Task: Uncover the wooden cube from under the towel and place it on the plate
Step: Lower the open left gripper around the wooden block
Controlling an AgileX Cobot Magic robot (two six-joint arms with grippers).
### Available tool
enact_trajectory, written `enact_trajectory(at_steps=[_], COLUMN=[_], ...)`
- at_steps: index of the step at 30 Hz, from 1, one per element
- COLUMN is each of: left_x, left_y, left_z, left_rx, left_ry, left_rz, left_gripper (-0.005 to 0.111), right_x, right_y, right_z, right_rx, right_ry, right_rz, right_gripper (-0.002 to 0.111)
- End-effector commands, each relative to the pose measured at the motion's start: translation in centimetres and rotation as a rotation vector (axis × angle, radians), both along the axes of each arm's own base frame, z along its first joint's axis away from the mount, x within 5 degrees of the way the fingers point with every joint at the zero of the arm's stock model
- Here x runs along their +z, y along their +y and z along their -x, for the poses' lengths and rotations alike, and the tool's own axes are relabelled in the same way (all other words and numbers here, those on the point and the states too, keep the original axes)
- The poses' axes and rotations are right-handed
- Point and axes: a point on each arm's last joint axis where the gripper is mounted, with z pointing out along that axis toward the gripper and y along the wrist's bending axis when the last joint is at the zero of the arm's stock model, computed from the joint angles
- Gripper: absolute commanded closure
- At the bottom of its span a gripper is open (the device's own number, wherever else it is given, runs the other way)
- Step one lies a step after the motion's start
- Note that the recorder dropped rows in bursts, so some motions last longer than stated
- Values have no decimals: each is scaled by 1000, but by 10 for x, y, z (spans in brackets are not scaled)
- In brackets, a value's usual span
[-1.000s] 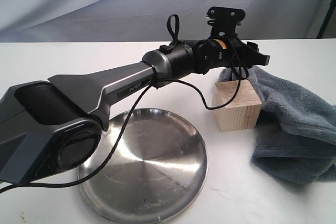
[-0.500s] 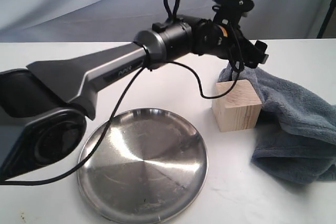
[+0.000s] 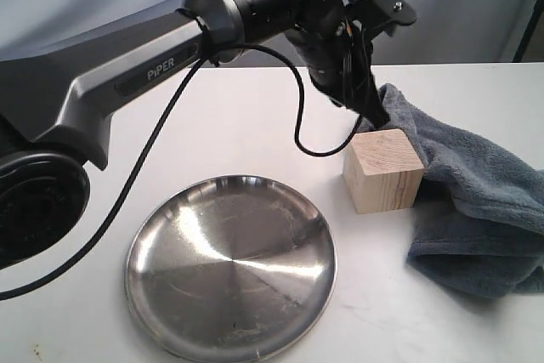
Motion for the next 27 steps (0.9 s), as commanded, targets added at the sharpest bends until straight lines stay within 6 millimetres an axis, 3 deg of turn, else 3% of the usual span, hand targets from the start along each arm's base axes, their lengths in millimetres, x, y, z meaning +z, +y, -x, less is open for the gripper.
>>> enact_trajectory(at_steps=[1, 12, 15, 17, 20, 22, 25, 27], left_x=[1, 1, 1, 2, 2, 2, 4, 5], left_y=[8, 3, -7, -16, -24, -24, -26, -27], left_z=[12, 18, 25, 33, 41, 41, 39, 37], left_rx=[-149, -194, -219, -246, -334, -337, -335, -345], left_ry=[46, 91, 44, 29, -2, -7, -35, -65], left_rz=[-153, -116, -127, -123, -138, -136, -126, -115], left_gripper=[106, 106, 101, 87, 48, 30, 11, 6], right_x=[-1, -1, -1, -1, -1, -1, -1, -1], right_y=[0, 0, 0, 0, 0, 0, 0, 0], right_z=[0, 0, 0, 0, 0, 0, 0, 0], right_rx=[2, 2, 2, 2, 2, 2, 2, 2], right_ry=[0, 0, 0, 0, 0, 0, 0, 0], right_rz=[5, 5, 5, 5, 5, 5, 5, 5], right_gripper=[108, 108, 108, 108, 108, 108, 108, 108])
